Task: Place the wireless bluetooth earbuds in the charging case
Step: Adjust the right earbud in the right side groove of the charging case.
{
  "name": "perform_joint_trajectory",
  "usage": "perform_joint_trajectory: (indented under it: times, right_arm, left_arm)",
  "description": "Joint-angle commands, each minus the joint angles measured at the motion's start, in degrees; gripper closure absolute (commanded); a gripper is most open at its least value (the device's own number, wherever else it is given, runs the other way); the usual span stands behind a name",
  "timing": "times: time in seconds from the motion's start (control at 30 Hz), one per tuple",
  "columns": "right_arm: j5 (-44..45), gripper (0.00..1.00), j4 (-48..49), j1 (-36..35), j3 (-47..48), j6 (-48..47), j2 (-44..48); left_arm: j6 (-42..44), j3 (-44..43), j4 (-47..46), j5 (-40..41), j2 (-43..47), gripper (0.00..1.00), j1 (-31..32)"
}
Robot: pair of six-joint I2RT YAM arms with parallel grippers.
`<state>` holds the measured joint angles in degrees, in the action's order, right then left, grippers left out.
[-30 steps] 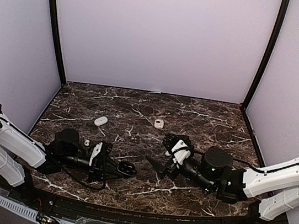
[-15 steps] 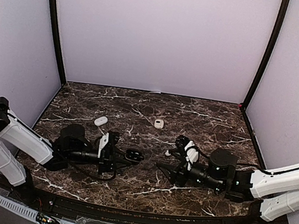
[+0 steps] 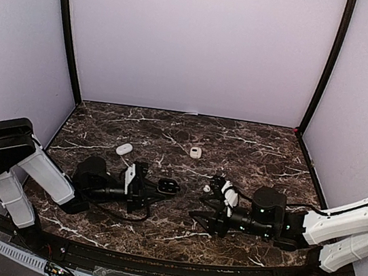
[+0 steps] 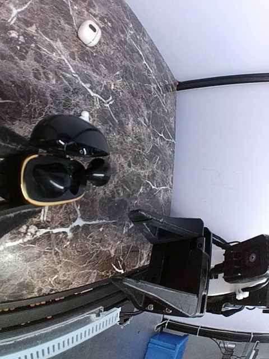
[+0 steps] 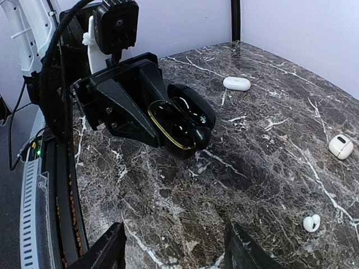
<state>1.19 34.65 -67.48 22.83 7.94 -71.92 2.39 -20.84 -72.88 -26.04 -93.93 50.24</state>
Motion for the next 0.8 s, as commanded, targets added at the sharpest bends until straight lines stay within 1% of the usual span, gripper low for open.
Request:
perform_joint_trajectory:
  times: [0.0,0.17,0.23,0.33,0.37,0.47,0.63,0.77]
  right_arm:
    - [-2.13,0.42,3.96,0.25,1.77,0.36,-2.49]
    - [-2.41,0.48,5.25,0.25,3.55,0.82,-5.59]
    - [-3.28,0.52,5.21,0.25,4.47,0.55,-6.61]
    - [-3.62,0.55,5.19,0.25,5.36,0.37,-7.52]
    - [-3.57,0.58,5.66,0.24,5.24,0.32,-7.55]
    - [-2.42,0.6,6.02,0.23,4.87,0.58,-7.12]
    - [-1.81,0.67,4.54,0.16,5.25,-0.22,-6.72]
    - [-1.09,0.7,3.94,0.16,6.03,-1.16,-7.13]
  left_arm:
    - [1.8,2.38,-8.23,-0.4,-0.44,0.89,-0.32]
    - [2.61,1.86,-4.43,-0.35,1.28,0.89,-0.23]
    - [2.86,1.94,-4.29,-0.15,1.44,0.89,-0.15]
    - [3.29,1.73,-4.2,-0.11,1.24,0.89,0.1]
    - [3.44,1.66,-4.2,-0.07,1.06,0.89,0.24]
    - [3.93,1.42,-4.47,-0.39,0.65,0.89,0.54]
    - [5.13,1.25,-5.34,-0.9,-0.12,0.89,0.74]
    - [5.86,1.08,-5.42,-1.8,-0.37,0.89,0.96]
